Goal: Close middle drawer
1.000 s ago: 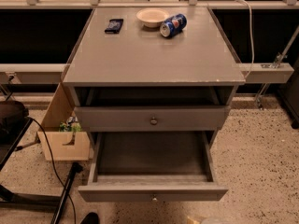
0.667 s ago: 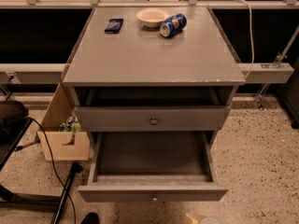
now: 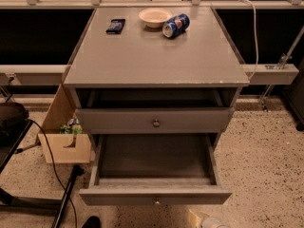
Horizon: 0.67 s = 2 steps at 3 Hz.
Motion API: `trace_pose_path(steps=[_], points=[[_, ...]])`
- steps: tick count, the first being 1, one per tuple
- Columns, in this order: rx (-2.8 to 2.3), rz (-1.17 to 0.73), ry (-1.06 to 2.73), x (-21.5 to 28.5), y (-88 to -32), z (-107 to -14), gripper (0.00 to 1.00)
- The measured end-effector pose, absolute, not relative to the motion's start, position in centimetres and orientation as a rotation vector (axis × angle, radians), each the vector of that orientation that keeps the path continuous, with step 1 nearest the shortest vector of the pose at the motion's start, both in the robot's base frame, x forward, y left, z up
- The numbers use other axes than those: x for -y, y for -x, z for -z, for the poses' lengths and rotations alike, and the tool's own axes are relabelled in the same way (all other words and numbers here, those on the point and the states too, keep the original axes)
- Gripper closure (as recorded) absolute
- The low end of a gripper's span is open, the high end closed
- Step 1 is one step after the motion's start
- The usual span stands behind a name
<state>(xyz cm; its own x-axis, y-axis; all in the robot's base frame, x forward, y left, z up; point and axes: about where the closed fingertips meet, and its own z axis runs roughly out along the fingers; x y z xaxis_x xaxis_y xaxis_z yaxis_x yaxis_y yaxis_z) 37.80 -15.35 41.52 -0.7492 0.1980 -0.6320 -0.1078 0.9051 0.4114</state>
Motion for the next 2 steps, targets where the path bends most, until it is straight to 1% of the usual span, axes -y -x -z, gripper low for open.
trace_pose_path(steps=[2], points=[[-2.334,-0.543,-0.08,15.65,-38.04,-40.32,1.0]])
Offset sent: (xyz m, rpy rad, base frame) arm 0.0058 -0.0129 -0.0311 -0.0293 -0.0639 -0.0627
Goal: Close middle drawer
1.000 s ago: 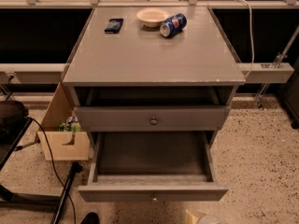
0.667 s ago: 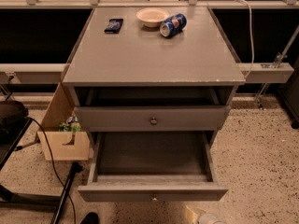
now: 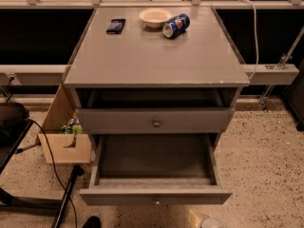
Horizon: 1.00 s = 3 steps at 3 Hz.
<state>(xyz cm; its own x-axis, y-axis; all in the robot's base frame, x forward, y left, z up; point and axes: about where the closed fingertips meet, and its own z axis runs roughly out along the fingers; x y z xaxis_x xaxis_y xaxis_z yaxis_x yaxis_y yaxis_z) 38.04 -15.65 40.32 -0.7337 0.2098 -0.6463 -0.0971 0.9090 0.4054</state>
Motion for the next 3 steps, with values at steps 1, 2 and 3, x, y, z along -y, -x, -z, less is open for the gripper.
trace_pose_path(steps=[1,2,3], points=[[-2.293,-0.518,-0.114,16.5,-38.9,-38.7,1.0],[-2.26,-0.508,-0.124,16.7,-40.0,-37.5,1.0],[-2.226,-0.509,-0.119,16.4,-41.4,-36.8,1.0]])
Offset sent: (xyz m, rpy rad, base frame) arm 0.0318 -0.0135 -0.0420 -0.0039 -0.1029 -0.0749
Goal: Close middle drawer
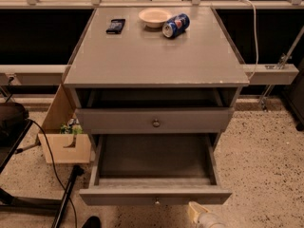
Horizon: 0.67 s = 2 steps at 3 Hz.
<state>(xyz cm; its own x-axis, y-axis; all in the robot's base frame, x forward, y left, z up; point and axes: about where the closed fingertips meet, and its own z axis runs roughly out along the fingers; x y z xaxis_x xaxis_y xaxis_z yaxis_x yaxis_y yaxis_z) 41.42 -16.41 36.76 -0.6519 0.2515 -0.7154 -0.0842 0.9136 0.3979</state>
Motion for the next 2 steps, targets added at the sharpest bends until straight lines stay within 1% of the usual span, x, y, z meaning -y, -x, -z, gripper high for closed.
trace_pose_path(steps=[2], points=[[-2.187,-0.535,-0.09,15.5,-43.9,-36.3,1.0]])
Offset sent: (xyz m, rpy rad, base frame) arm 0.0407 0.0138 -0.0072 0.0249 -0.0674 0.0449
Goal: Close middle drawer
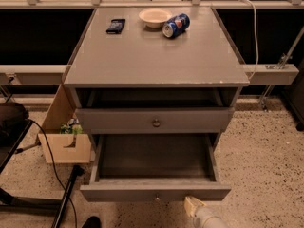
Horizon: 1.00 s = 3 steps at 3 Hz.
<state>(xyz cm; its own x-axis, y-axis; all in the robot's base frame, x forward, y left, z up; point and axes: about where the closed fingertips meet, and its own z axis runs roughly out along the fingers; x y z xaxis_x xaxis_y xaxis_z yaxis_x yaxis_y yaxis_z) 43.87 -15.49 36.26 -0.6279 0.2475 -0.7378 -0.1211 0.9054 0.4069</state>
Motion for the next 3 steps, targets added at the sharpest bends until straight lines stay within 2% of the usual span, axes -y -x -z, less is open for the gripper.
trace_pose_path(steps=[2,3], points=[[-2.151,-0.629,0.017,14.4,-46.5,-35.9,1.0],[-2.145,-0.715,0.13,12.2,-48.8,-35.9,1.0]])
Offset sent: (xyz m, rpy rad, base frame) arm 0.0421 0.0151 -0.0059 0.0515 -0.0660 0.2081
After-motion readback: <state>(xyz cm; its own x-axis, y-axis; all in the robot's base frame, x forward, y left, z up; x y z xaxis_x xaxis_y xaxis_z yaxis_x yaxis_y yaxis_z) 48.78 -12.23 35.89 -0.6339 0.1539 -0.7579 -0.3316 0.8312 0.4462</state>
